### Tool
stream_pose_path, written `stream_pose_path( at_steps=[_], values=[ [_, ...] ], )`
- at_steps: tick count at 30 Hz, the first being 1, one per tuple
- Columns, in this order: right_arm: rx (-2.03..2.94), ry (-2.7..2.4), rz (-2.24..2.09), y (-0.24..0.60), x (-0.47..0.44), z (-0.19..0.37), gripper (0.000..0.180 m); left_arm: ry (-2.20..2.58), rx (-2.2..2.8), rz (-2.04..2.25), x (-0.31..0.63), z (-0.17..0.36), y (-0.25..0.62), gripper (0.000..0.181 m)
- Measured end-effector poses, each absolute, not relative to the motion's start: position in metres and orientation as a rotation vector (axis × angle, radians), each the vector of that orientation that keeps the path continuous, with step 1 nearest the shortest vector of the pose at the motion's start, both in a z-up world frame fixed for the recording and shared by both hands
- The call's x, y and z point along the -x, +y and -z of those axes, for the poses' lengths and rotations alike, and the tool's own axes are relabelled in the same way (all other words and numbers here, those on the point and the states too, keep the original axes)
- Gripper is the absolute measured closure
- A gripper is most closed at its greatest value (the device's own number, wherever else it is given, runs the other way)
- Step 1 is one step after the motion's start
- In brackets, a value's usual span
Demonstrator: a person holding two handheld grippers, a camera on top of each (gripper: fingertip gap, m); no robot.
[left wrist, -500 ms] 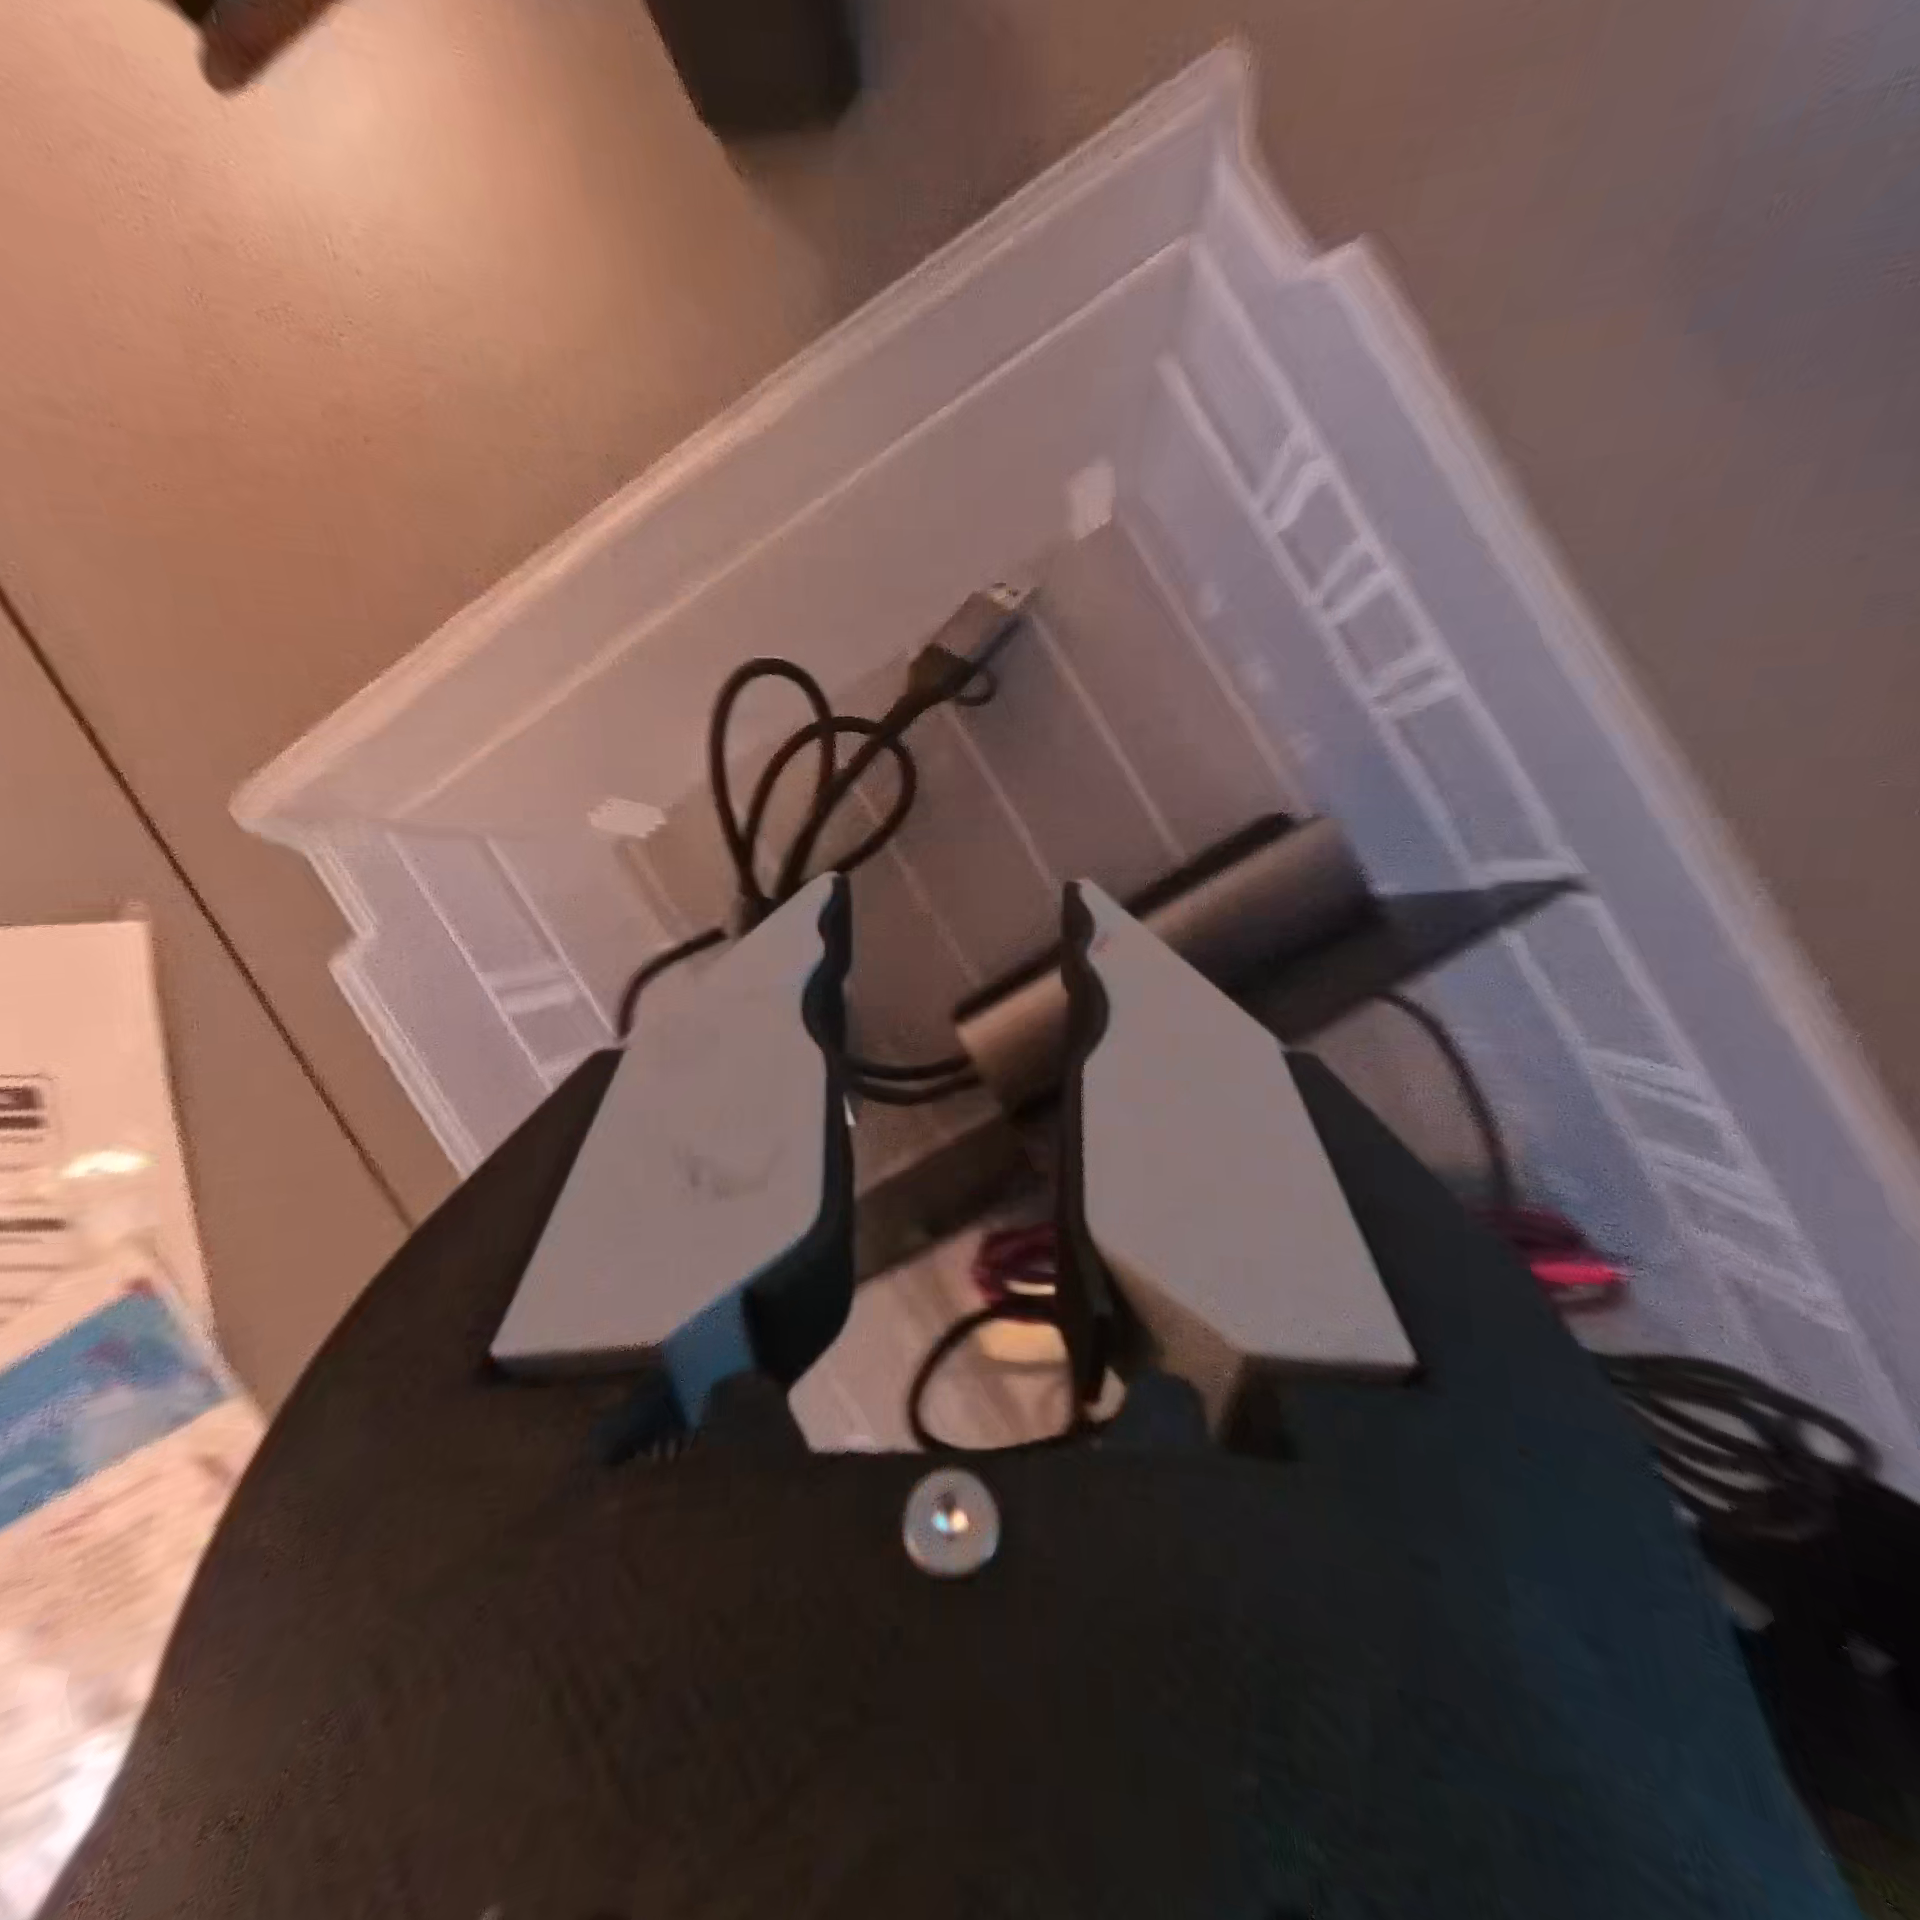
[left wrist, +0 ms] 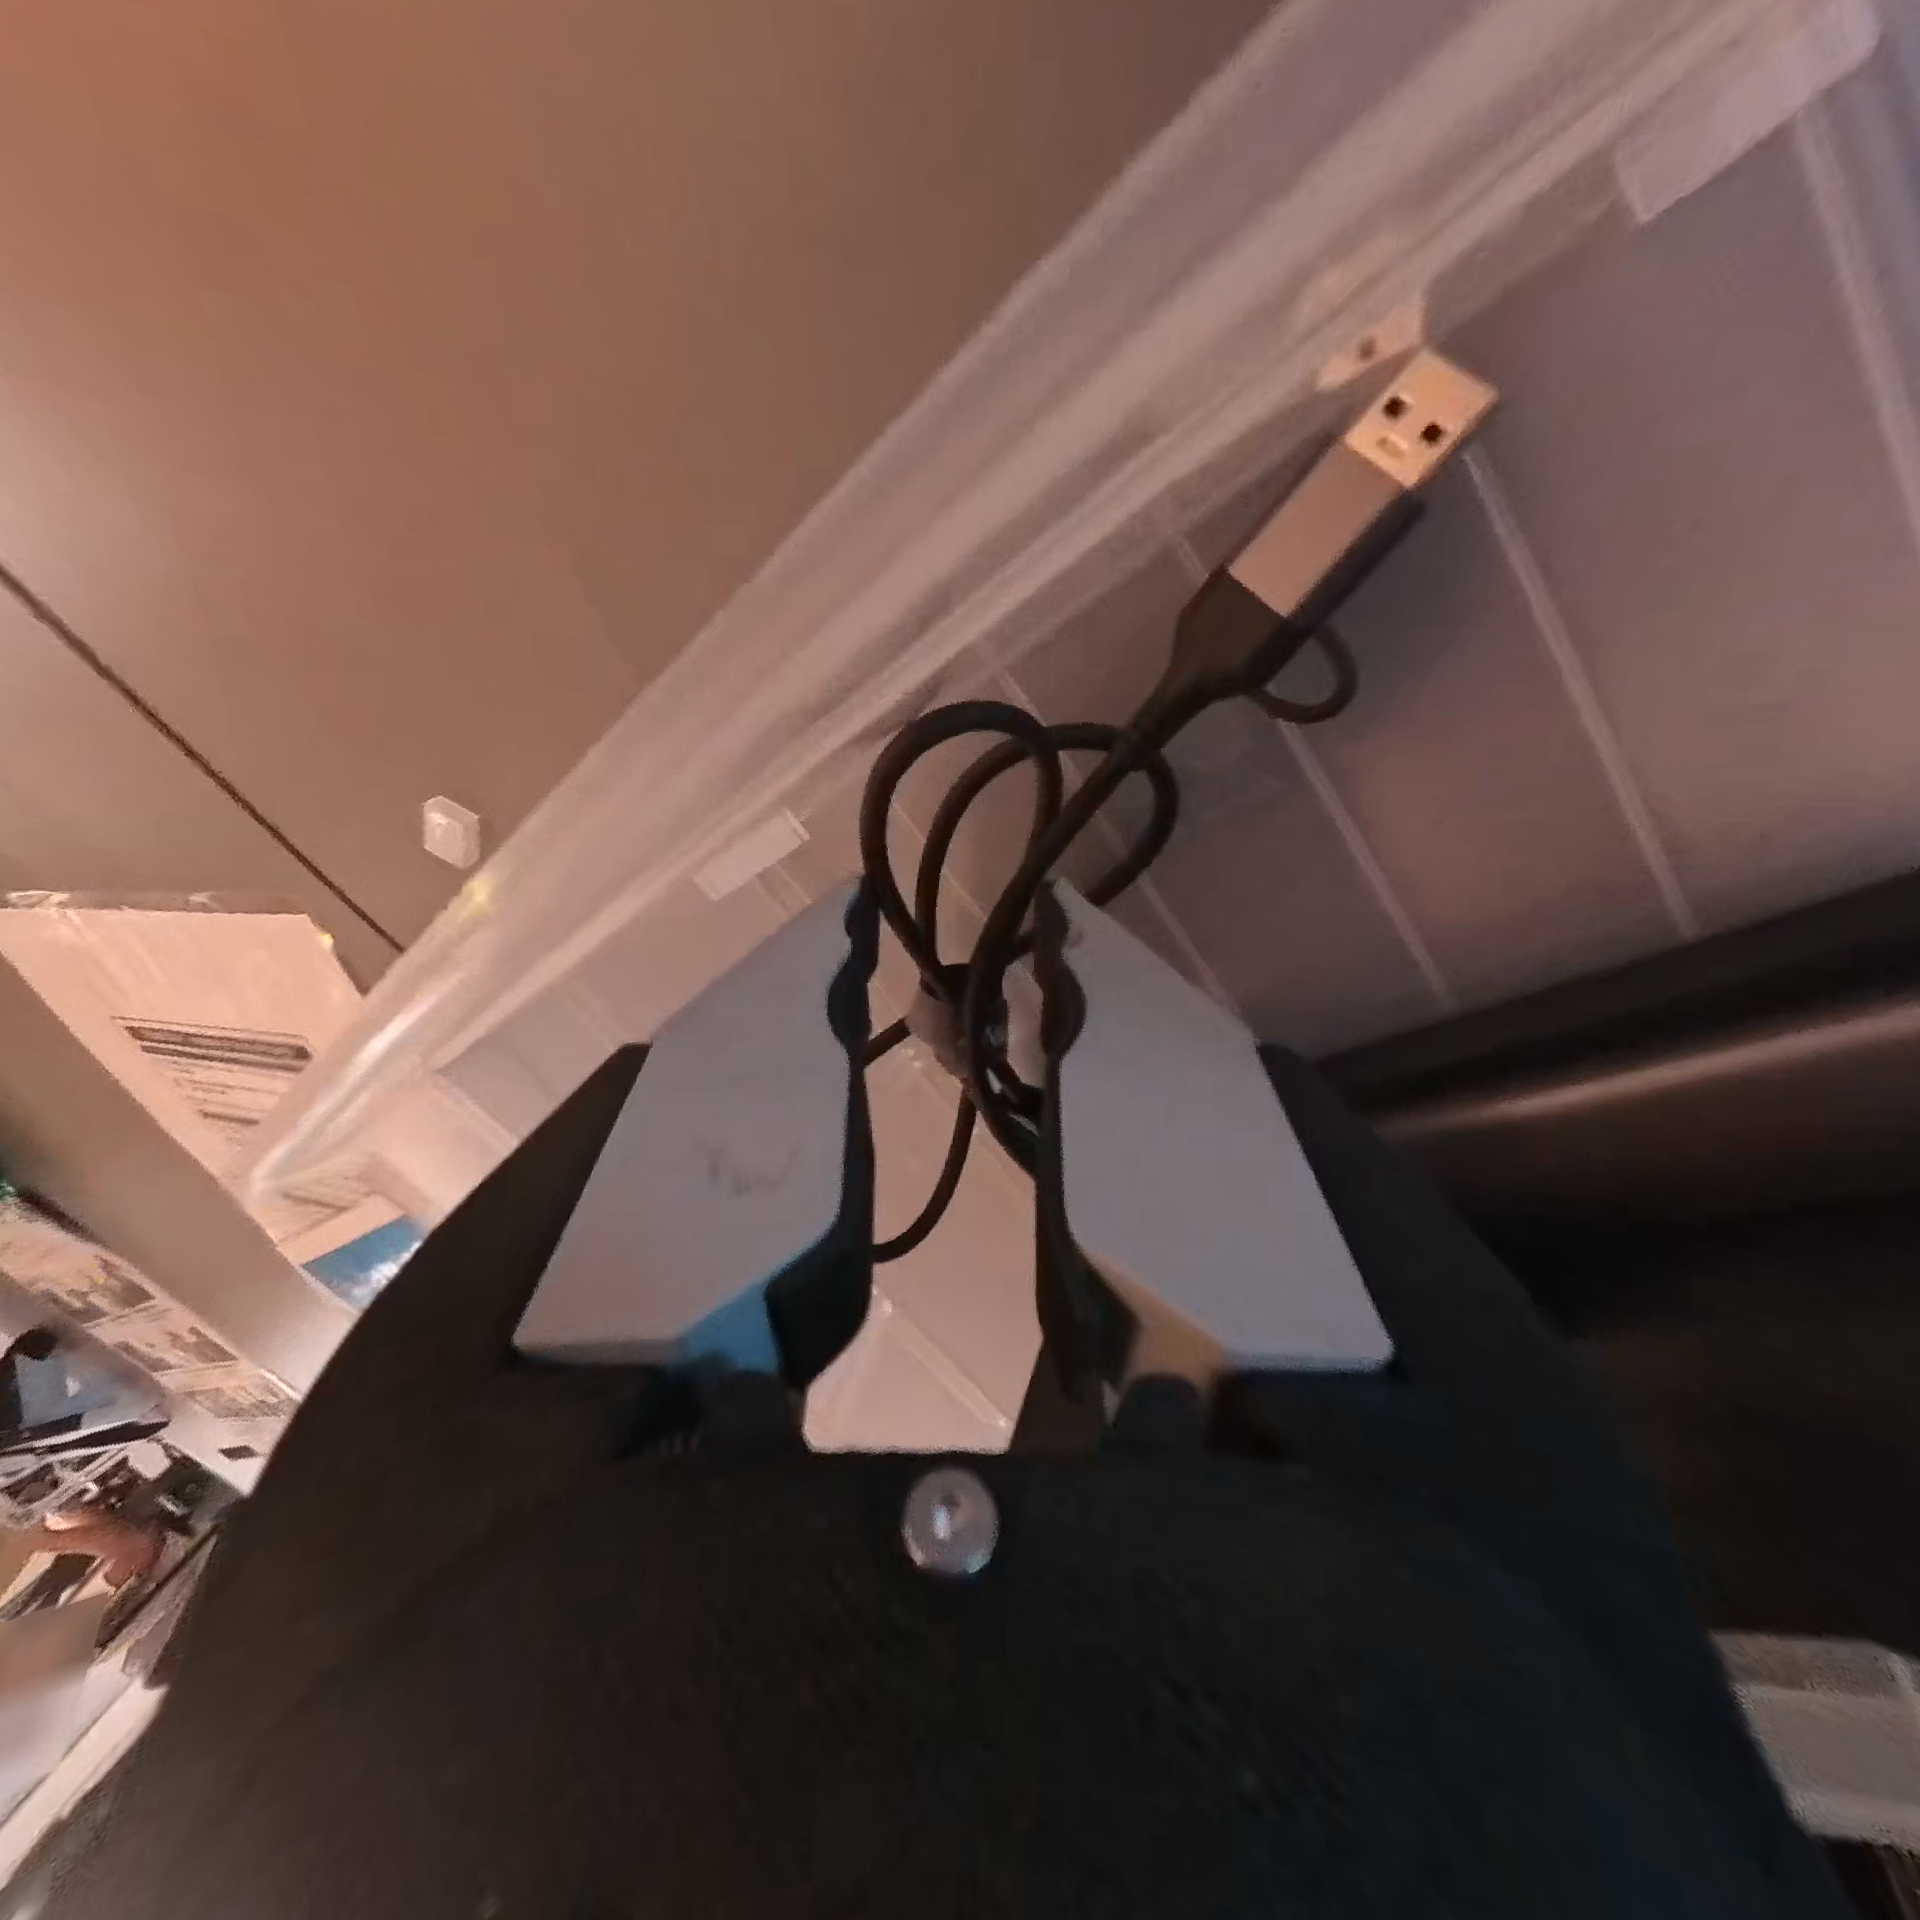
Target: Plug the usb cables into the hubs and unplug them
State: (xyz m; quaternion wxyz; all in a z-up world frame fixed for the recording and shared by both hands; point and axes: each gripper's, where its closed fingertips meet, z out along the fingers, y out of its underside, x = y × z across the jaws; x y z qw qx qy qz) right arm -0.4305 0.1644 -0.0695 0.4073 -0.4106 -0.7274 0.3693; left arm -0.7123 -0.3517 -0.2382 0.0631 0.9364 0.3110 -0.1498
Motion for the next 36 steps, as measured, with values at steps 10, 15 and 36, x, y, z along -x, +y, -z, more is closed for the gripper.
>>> stream_pose_path(
  at_steps=[10,15,36],
  values=[
    [0.99,-1.806,-0.957,0.164,0.418,0.052,0.173,1.014,-2.979,0.638,0.696,0.167,-0.342,0.171],
    [0.954,-1.812,-0.984,0.156,0.412,0.045,0.174,1.01,-3.028,0.84,0.683,0.11,-0.333,0.173],
    [0.843,-1.832,-1.075,0.137,0.374,0.024,0.171,1.035,-2.935,0.974,0.652,0.081,-0.321,0.173]
  ],
)
